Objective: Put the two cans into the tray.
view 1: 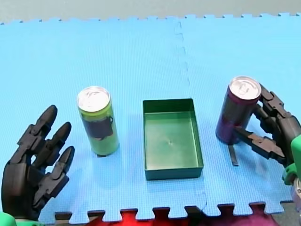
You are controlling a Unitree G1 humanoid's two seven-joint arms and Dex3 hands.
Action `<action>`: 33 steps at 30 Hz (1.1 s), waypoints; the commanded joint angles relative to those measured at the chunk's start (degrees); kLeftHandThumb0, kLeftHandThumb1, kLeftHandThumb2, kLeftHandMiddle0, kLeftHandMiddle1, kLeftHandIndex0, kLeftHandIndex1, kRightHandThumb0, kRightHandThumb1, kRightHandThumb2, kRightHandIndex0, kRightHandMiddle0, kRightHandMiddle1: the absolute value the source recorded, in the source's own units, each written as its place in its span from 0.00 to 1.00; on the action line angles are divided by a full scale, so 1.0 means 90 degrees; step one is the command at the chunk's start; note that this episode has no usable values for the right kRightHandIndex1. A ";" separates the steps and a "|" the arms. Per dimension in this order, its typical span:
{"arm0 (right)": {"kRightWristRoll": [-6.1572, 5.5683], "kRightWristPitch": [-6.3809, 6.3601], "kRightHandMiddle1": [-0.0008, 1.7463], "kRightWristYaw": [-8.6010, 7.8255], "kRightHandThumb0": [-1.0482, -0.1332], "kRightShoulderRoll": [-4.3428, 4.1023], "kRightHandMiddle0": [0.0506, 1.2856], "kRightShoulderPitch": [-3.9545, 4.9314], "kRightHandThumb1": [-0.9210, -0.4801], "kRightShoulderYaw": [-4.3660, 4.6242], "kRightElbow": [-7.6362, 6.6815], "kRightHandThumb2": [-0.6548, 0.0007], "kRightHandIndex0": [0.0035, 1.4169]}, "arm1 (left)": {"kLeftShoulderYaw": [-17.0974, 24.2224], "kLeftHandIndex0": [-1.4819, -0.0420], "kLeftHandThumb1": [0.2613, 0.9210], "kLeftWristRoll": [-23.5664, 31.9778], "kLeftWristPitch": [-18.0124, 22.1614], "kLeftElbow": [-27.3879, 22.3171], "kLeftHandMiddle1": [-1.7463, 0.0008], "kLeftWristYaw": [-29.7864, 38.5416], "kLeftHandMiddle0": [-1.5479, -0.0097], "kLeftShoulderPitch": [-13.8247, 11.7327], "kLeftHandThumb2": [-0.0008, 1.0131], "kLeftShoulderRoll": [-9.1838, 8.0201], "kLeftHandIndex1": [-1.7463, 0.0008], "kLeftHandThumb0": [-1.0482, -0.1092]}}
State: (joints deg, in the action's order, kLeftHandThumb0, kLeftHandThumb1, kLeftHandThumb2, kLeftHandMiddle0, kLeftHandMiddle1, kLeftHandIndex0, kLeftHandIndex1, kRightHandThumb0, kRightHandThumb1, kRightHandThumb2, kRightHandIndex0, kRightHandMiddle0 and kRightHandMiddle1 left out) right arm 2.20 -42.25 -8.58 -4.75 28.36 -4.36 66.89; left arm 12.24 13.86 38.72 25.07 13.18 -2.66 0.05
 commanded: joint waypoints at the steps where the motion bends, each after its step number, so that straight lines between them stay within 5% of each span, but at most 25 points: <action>1: -0.0033 0.0005 0.01 -0.0025 0.00 -0.0010 0.16 0.0030 0.10 -0.0018 0.0043 0.97 0.18 | 0.0017 0.76 1.00 0.0007 0.0021 -0.0008 1.00 -0.0012 0.69 0.0003 0.40 -0.0032 1.00 0.00; 8: -0.0081 0.0017 0.01 -0.0142 0.00 0.0035 0.17 0.0100 0.09 -0.0051 0.0145 0.97 0.19 | 0.0009 0.75 1.00 0.0004 -0.0011 -0.0074 1.00 -0.0035 0.68 -0.0028 0.40 -0.0024 1.00 0.00; 21: 0.0060 -0.0063 0.00 -0.0442 0.00 -0.0106 0.14 0.0099 0.08 0.0081 0.0171 0.98 0.19 | 0.0009 0.76 1.00 0.0038 -0.0052 -0.0090 1.00 -0.0008 0.69 -0.0035 0.40 -0.0031 1.00 0.00; 26: -0.0038 0.0024 0.00 -0.0851 0.00 -0.0165 0.12 0.0123 0.36 0.0076 0.0155 1.00 0.18 | 0.0028 0.76 1.00 0.0058 -0.0026 -0.0015 1.00 0.0028 0.69 -0.0003 0.40 -0.0047 1.00 0.00; 33: -0.0301 0.0323 0.00 -0.1295 0.00 -0.0139 0.10 0.0148 0.48 -0.0037 0.0061 1.00 0.16 | 0.0048 0.76 1.00 0.0074 0.0014 0.0088 1.00 0.0043 0.69 0.0050 0.41 -0.0052 1.00 0.00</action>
State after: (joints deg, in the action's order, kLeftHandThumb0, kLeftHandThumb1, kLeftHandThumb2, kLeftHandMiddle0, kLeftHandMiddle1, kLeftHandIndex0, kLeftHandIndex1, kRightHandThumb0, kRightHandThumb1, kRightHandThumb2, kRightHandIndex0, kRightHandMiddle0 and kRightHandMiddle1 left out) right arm 0.04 -39.78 -19.81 -5.85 29.31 -4.40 67.81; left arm 12.41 14.26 38.54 25.56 13.52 -2.42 -0.15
